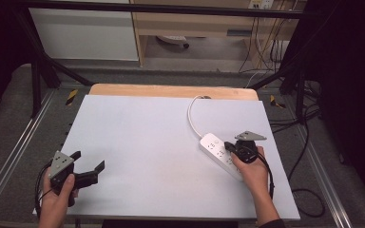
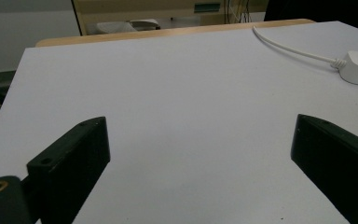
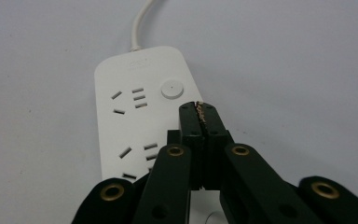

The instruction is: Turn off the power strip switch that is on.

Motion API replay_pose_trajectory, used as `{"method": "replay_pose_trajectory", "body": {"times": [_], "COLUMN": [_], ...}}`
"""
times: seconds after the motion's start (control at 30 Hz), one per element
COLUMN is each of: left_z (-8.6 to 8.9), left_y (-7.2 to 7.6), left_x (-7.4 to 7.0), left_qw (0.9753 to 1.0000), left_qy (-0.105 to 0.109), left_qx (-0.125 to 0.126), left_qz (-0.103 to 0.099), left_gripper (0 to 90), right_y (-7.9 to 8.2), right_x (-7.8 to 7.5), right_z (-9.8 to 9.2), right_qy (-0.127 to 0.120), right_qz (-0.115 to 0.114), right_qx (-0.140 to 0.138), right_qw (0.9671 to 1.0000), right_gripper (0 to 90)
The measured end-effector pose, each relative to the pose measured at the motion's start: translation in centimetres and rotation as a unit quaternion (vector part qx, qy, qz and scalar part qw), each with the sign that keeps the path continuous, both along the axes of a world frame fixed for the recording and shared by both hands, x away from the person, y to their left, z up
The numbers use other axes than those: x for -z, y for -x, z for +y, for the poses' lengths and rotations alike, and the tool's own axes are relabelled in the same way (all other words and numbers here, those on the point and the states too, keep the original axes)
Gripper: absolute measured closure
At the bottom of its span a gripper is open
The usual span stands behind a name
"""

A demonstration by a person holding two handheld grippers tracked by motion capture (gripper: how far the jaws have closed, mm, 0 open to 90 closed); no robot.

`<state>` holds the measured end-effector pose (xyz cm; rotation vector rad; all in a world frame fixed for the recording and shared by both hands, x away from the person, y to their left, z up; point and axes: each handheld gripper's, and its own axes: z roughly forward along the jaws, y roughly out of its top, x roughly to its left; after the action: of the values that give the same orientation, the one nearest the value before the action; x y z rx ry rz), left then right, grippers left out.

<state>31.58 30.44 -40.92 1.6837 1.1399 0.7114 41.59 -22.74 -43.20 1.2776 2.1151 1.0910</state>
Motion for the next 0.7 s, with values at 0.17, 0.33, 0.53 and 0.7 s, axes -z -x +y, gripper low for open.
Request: {"method": "replay_pose_trajectory", "body": {"times": [0.17, 0.33, 0.53, 0.7], "left_z": [0.02, 0.01, -0.01, 0.01], "left_y": [-0.04, -0.02, -0.01, -0.02], "left_x": [0.03, 0.01, 0.01, 0.01], "left_qw": [1.0, 1.0, 1.0, 1.0], "left_qy": [-0.001, 0.0, -0.001, -0.001], "left_qx": [0.0, -0.001, 0.0, 0.0], "left_qz": [0.002, 0.0, 0.001, 0.001], "left_gripper": [4.3, 4.3, 4.3, 4.4], "right_y": [0.05, 0.09, 0.14, 0.19], "right_x": [-0.3, -0.62, -0.56, -0.54], "right_z": [0.19, 0.5, 0.76, 0.81], "right_qy": [0.009, 0.014, 0.025, 0.025], "right_qz": [-0.011, -0.014, -0.007, -0.007], "right_qx": [0.014, 0.014, 0.012, 0.015], "right_qw": [0.9998, 0.9997, 0.9996, 0.9996], "right_gripper": [88.0, 90.0, 90.0, 90.0]}}
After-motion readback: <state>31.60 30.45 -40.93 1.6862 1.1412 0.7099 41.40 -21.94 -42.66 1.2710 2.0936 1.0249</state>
